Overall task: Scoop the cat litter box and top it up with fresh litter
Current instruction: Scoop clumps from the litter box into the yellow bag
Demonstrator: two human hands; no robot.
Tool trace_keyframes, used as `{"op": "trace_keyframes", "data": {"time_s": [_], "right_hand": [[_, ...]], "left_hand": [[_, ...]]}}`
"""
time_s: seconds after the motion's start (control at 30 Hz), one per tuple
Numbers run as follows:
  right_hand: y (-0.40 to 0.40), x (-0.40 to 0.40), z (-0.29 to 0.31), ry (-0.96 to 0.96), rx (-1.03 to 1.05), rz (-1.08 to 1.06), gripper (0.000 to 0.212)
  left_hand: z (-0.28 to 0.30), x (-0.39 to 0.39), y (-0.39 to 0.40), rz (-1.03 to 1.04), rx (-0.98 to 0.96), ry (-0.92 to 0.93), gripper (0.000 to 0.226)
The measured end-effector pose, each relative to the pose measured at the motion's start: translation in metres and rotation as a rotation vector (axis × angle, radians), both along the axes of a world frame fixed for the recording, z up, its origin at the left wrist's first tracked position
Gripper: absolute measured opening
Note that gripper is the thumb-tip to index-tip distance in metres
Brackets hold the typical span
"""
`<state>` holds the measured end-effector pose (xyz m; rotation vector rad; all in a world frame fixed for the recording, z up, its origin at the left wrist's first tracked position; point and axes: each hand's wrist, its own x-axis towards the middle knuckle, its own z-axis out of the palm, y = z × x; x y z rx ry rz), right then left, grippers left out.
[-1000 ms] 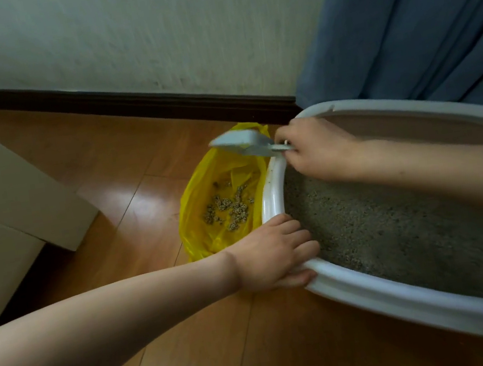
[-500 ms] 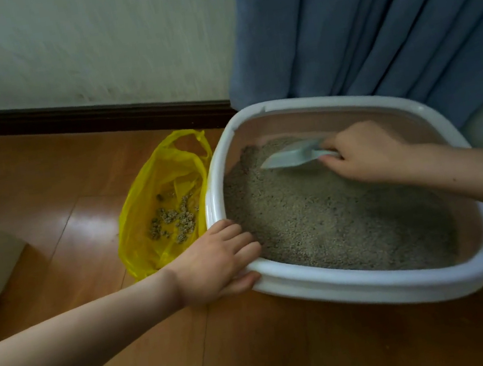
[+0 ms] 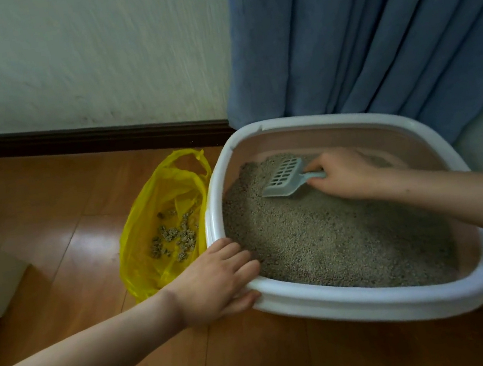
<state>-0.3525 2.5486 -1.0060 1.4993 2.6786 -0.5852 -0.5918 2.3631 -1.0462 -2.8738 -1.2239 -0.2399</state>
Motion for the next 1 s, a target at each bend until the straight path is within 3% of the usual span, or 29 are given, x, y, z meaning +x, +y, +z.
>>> {"op": "trace_keyframes", "data": {"time_s": [0.3, 0.5, 0.83, 1.0], "right_hand": [[0.009, -0.002, -0.009, 0.121, -0.058, -0.12, 0.032], [0.005, 0.024, -0.01, -0.012, -0.118, -0.096, 0.03], [0.003, 0.004, -0.013, 0.033, -0.028, -0.057, 0.032], [0.014, 0.0, 0.004, -0.12, -0.059, -0.024, 0.026]], "left_hand": [[0.0, -0.001, 0.0, -0.001, -0.007, -0.001, 0.028], [0.0, 0.0, 0.0, 0.005, -0.01, -0.002, 0.028], [0.0, 0.0, 0.001, -0.001, -0.002, 0.0, 0.027], [-0.001, 0.0, 0.0, -0.006, -0.007, -0.01, 0.025]]}}
